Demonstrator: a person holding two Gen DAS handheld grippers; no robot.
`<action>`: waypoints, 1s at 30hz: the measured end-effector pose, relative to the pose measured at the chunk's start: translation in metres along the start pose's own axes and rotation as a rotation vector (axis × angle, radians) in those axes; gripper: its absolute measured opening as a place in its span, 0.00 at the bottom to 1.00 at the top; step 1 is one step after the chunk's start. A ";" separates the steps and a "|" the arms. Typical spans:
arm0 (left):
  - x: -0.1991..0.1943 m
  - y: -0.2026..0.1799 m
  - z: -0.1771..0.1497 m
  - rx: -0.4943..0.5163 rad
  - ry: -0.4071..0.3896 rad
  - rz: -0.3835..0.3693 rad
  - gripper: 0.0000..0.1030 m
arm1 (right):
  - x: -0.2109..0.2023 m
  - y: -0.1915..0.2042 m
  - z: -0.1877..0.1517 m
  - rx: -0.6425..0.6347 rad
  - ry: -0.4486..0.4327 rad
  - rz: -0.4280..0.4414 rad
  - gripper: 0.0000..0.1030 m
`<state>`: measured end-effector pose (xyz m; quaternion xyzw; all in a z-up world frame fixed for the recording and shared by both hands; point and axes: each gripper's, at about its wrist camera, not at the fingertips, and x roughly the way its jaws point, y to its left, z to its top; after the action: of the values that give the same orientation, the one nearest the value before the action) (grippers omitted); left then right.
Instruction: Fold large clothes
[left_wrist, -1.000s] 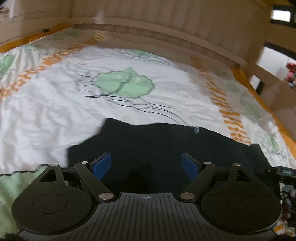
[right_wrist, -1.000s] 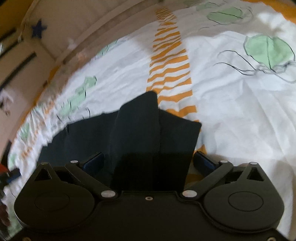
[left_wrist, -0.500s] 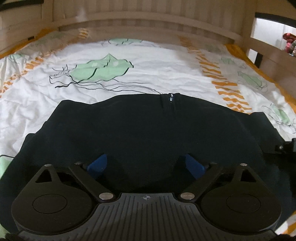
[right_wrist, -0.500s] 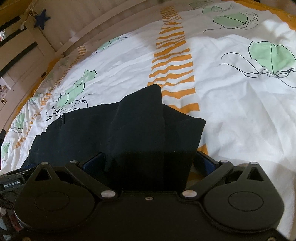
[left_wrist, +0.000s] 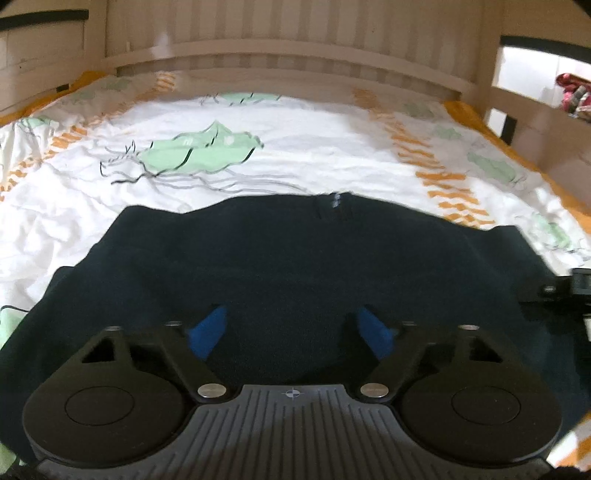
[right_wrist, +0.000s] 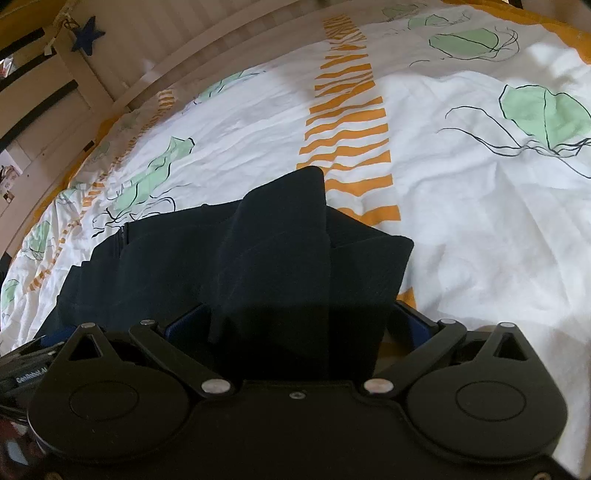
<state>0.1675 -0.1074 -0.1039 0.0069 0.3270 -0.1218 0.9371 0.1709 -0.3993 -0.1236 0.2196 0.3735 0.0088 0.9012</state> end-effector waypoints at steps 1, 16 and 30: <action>-0.005 -0.002 -0.002 0.005 -0.009 -0.001 0.59 | 0.000 0.000 0.000 0.000 0.000 0.000 1.00; -0.009 -0.016 -0.032 -0.006 -0.003 -0.062 0.31 | 0.000 0.000 0.000 -0.003 -0.003 0.003 1.00; -0.011 -0.013 -0.037 -0.026 -0.003 -0.078 0.31 | -0.023 -0.027 -0.003 0.212 0.160 0.162 1.00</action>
<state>0.1340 -0.1137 -0.1251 -0.0180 0.3271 -0.1539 0.9322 0.1484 -0.4271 -0.1207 0.3414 0.4239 0.0593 0.8368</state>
